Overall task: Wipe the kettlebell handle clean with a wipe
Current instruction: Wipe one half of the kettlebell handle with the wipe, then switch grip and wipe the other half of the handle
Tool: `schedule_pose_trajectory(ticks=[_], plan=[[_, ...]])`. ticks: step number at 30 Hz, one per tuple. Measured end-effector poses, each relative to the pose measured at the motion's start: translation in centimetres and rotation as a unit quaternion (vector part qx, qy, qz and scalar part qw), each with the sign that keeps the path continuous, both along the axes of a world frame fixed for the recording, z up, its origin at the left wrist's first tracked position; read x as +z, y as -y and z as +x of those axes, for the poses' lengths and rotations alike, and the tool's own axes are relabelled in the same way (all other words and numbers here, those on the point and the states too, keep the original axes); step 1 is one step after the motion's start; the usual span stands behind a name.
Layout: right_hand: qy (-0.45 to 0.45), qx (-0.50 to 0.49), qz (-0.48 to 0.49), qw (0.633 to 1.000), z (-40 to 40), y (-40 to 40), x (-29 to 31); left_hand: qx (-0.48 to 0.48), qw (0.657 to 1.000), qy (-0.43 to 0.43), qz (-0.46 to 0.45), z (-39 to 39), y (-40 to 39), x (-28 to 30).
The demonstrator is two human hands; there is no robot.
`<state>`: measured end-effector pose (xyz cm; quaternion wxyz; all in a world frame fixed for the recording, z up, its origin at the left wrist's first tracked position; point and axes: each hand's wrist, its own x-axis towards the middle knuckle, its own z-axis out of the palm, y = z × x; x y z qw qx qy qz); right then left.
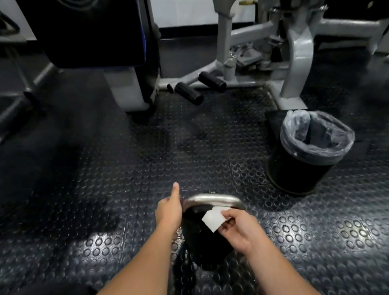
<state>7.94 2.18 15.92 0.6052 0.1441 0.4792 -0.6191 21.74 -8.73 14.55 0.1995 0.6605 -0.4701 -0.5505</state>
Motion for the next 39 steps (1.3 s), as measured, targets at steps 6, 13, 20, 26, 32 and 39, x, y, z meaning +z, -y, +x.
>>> schedule_pose_trajectory(ticks=[6, 13, 20, 26, 32, 39], plan=[[-0.041, -0.006, -0.054, 0.998, -1.0, -0.2, 4.0, -0.002, 0.998, -0.045, -0.045, -0.1, 0.2, 2.7], [-0.100, -0.087, -0.193, 0.972, -1.9, 1.6, 9.5, -0.158, 0.968, -0.171, 0.097, -2.1, -2.3, 9.3], [-0.147, -0.020, -0.220, 0.964, -3.4, 1.6, 11.7, -0.155, 0.972, -0.156, -0.087, -3.9, -1.0, 11.6], [-0.306, 0.059, -0.140, 0.940, -4.6, 1.9, 12.2, -0.136, 0.964, -0.151, -0.170, -3.0, -0.5, 11.6], [-0.342, 0.077, -0.135, 0.927, -4.9, 1.9, 12.4, -0.100, 0.956, -0.241, -0.137, -3.6, -0.3, 12.8], [-0.332, 0.145, -0.199, 0.910, -5.2, 2.7, 14.0, -0.114, 0.946, -0.295, -0.065, -3.3, 1.5, 13.3]])
